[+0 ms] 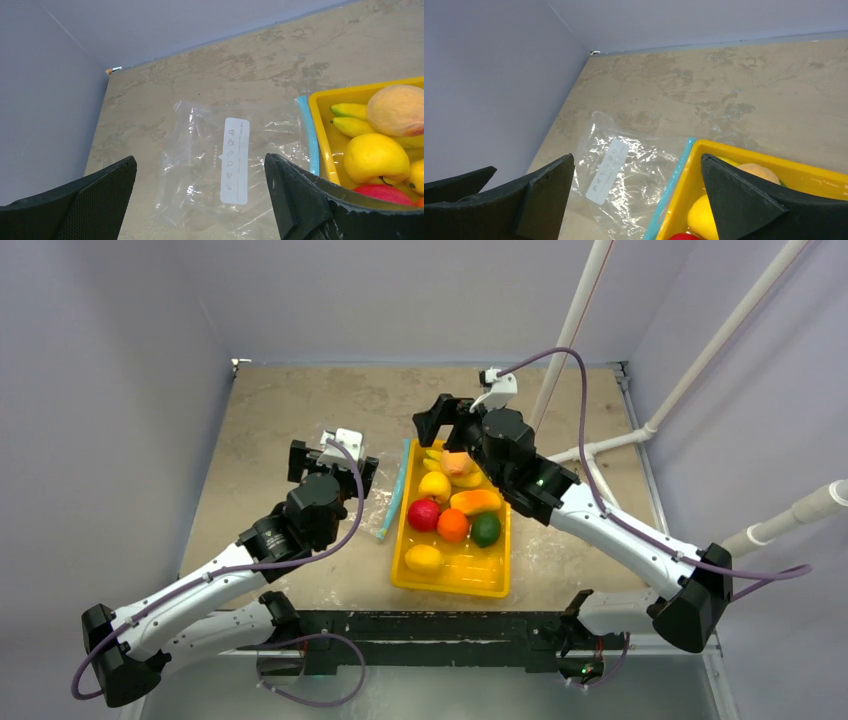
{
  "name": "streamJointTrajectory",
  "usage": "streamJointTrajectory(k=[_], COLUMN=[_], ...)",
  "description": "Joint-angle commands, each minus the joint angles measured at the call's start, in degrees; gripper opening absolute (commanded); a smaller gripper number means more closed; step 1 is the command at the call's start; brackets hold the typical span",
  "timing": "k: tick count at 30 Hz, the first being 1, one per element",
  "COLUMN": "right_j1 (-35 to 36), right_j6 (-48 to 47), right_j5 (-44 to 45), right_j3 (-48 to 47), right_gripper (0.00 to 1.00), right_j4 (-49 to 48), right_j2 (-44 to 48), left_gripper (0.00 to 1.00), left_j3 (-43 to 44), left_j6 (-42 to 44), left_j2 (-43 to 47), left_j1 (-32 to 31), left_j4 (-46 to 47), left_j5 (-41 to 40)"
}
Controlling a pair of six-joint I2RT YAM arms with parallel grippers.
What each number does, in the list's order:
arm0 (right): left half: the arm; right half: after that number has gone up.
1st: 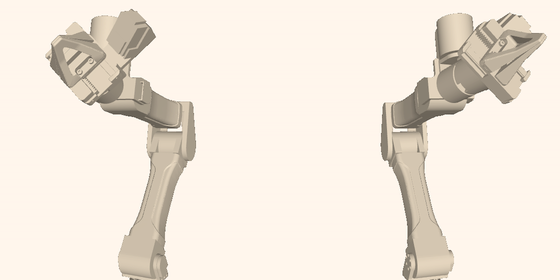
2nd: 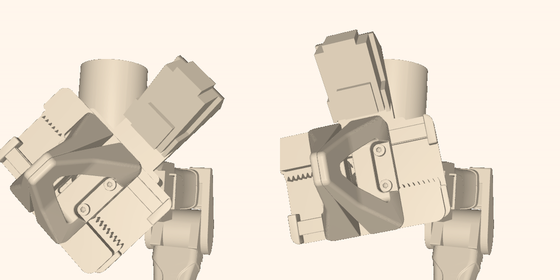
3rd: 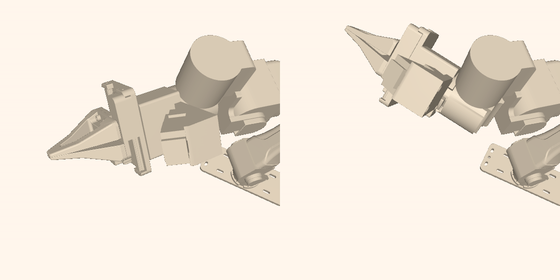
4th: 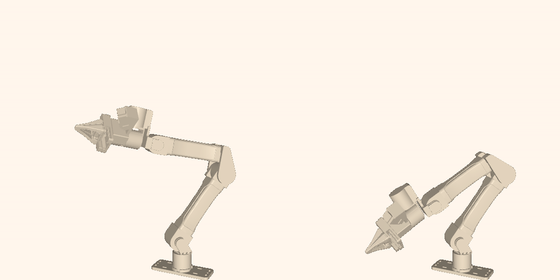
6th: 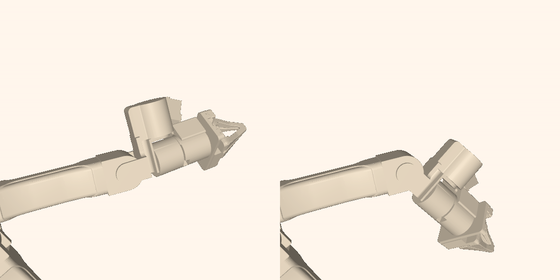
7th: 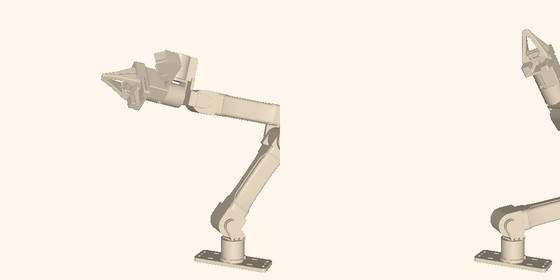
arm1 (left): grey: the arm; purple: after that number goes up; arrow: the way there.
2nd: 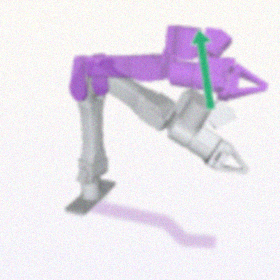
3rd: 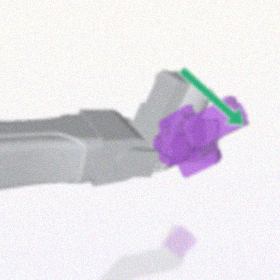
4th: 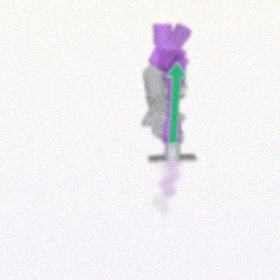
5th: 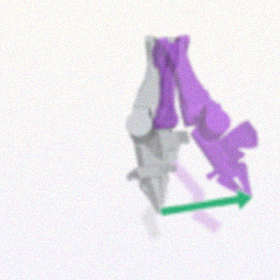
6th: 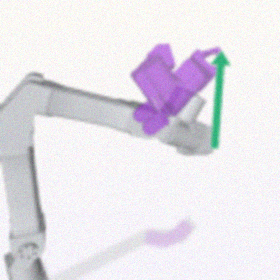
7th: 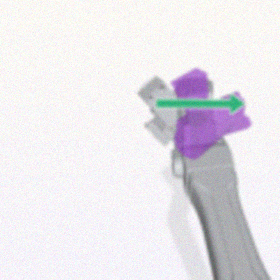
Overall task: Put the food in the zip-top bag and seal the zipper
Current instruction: Adjust the bin at the center of the board.
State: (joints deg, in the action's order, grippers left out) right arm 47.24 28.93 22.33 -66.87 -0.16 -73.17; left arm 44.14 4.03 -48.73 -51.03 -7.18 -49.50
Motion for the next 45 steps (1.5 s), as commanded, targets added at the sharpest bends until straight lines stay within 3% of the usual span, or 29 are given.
streamJointTrajectory(k=[1,6,12,21,31,45], right_j1=[0.1,0.1,0.1,0.2,1.0,3.8], right_j6=[2.7,3.2,-2.1,-5.5,-5.8,-1.8], right_j5=[-0.9,0.3,-3.5,-6.6,-14.7,-16.4], right_j3=[-1.3,-2.3,1.0,-0.2,0.6,-1.1], right_gripper=[0.99,0.99,0.99,0.99,0.88,0.77], right_j4=[2.0,6.3,1.0,4.6,7.2,10.8], right_j2=[-0.2,-2.5,-1.4,-5.6,-8.4,-16.7], left_gripper=[0.98,0.98,0.97,0.97,0.95,0.94], left_j3=[1.3,1.4,1.4,1.5,1.8,2.0], left_j6=[-0.6,-0.6,-0.6,-0.7,-0.8,-1.0], left_j2=[0.4,-0.3,-0.7,-1.4,-1.5,-1.0], left_j1=[-0.2,-0.1,-0.2,-0.1,-0.1,-0.1], left_j4=[0.9,0.6,0.5,0.5,0.4,0.4], left_j5=[-1.4,-1.5,-1.8,-2.3,-3.5,-4.4])
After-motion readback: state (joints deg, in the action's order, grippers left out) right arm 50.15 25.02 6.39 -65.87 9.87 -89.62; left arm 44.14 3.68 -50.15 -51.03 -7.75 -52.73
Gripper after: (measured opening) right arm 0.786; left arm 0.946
